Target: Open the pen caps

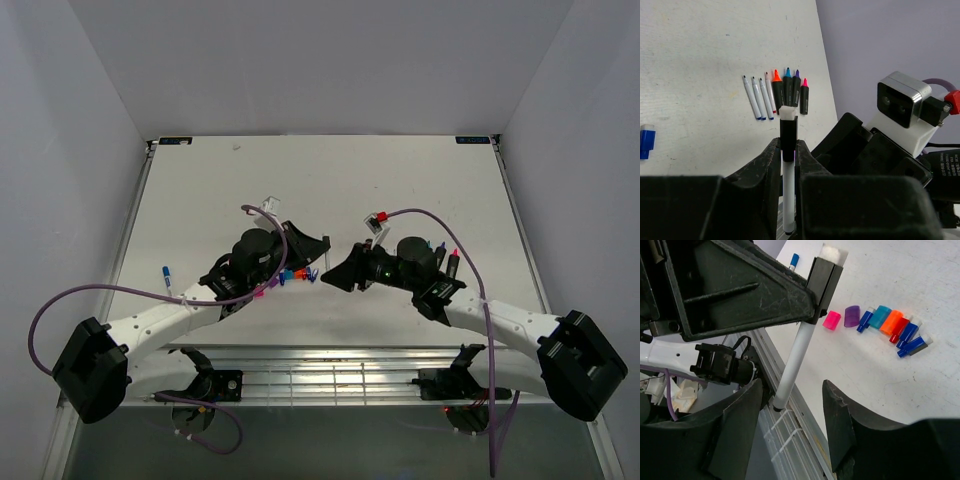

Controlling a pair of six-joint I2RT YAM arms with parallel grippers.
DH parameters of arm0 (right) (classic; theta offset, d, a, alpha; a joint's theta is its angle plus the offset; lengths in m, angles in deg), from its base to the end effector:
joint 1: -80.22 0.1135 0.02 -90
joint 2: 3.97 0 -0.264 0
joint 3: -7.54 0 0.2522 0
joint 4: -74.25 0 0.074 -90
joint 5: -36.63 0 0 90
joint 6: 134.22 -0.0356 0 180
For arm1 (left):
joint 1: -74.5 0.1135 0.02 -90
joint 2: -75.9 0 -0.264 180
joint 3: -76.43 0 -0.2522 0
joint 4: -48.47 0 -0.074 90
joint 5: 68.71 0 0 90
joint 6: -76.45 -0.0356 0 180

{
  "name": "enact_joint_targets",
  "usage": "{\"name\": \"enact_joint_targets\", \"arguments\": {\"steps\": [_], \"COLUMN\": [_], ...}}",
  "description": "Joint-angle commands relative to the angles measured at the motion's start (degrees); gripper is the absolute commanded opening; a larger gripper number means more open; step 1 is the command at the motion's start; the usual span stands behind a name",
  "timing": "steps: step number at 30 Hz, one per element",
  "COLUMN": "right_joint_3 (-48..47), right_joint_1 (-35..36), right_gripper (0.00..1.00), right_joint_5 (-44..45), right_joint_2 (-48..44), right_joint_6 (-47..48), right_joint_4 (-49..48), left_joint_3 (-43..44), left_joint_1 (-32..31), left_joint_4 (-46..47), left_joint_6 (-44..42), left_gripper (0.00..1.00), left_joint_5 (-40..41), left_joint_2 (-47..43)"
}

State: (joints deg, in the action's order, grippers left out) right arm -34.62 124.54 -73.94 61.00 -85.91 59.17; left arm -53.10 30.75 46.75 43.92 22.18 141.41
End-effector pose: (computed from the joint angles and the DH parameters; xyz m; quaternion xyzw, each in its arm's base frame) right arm 0.1681 0.1816 0.2405 -0.1344 0.7382 0.5398 0.3816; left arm 0.1875 -0.1787 0.2567 -0.1005 0.7963 -0.4570 0.3833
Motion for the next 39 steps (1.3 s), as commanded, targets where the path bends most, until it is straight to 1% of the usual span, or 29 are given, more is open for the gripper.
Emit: {"name": "enact_joint_targets", "arguments": {"steps": [1, 4, 5, 6, 8, 9, 11, 14, 20, 21, 24, 29, 39], "right_joint_3": [-3.3, -3.9, -4.5, -4.7, -5.8, -6.2, -6.5, -6.0, -6.4, -6.5, -6.1, -5.2, -3.2], "right_joint_1": [-0.1, -0.1, -0.1, -0.1, -0.1, -0.1, -0.1, 0.0, 0.1, 0.0, 0.0, 0.0, 0.1], "right_gripper": [0.57, 0.50, 0.47, 0.38, 0.24, 0.09, 0.08, 0.08, 0.08, 0.08, 0.08, 0.08, 0.08], "right_joint_5": [-0.6, -0.3, -0.2, -0.2, -0.3, -0.4, -1.0, -1.3, 0.3, -0.2, -1.5, -2.5, -4.3], "right_joint_2": [1.5, 2.7, 2.9, 3.5, 4.3, 5.0, 5.3, 4.3, 2.2, 2.1, 1.7, 1.2, 0.2], "right_joint_6": [-1.1, -0.7, -0.4, -0.3, -0.4, -0.4, -0.4, -0.1, 0.5, 0.3, -0.8, -1.4, -2.8], "right_joint_4": [-5.0, -5.4, -5.4, -5.5, -4.7, -4.0, -3.1, -2.7, 1.9, 2.4, 2.3, 2.0, 1.6], "left_joint_3": [-1.1, -1.6, -1.9, -2.2, -2.4, -2.6, -2.7, -2.0, -1.5, -1.6, -1.5, -1.1, -1.7], "left_joint_1": [-0.5, -0.7, -0.9, -0.9, -0.9, -1.0, -0.9, -0.9, -0.9, -0.9, -0.9, -0.9, -0.9], "left_joint_4": [2.2, 2.7, 2.8, 3.2, 3.3, 3.9, 4.8, 5.1, 5.1, 5.1, 5.2, 5.2, 4.9], "left_joint_6": [-0.3, -0.3, -0.3, -0.3, -0.5, -0.8, -2.6, -5.6, -8.6, -8.9, -10.4, -12.2, -13.4], "left_gripper": [0.00, 0.00, 0.00, 0.00, 0.00, 0.00, 0.00, 0.19, 0.35, 0.42, 0.49, 0.47, 0.46], "left_joint_5": [-0.8, -0.8, -2.7, -3.0, -3.6, -4.0, -5.9, -8.1, -9.7, -9.7, -9.7, -10.2, -7.8], "left_joint_2": [-2.0, -2.3, -2.3, -2.5, -2.8, -2.9, -3.4, -3.6, -3.3, -3.2, -3.2, -2.7, -4.1]}}
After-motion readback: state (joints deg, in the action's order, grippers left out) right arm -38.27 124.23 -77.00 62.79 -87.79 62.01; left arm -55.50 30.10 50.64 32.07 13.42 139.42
